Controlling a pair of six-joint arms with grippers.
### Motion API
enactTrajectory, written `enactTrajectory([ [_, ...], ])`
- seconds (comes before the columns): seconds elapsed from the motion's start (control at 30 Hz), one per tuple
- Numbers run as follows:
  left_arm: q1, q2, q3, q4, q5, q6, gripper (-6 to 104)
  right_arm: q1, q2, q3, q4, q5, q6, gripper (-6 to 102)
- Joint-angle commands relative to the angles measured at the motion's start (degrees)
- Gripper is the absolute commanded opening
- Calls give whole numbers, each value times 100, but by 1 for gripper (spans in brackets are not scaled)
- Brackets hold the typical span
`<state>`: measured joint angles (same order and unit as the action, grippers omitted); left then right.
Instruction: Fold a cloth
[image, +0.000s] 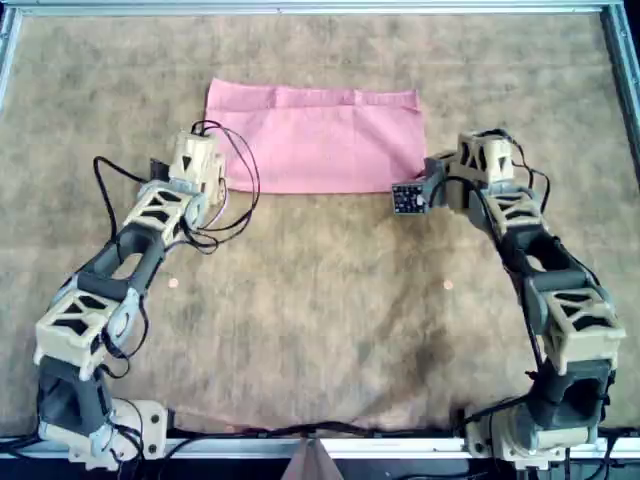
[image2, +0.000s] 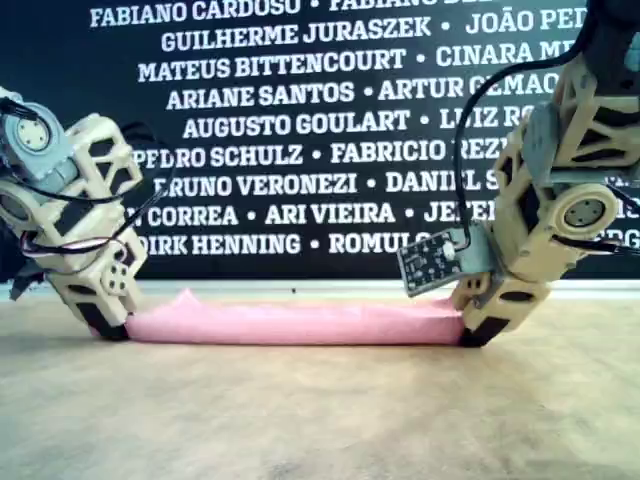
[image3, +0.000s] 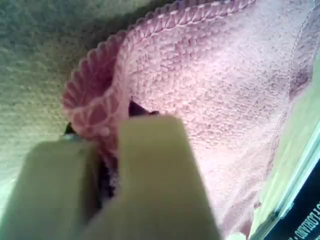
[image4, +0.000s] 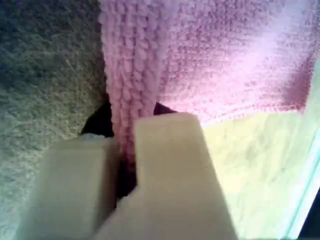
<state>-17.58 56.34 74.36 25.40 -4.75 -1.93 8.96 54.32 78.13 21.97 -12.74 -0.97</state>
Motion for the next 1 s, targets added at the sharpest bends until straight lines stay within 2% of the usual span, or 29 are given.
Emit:
enactTrajectory([
  [0.0,70,149,-149,-79,35,26,0,-105,308,-272,-9,-26,-18,-2],
  [0.4,62,202,44,35,35,44,0,-9,984,-132,879,-62,-26,-2],
  [0.97,35,2558,2443,35,44,44,0,0,2285,1529,949,-70,-35,-2],
])
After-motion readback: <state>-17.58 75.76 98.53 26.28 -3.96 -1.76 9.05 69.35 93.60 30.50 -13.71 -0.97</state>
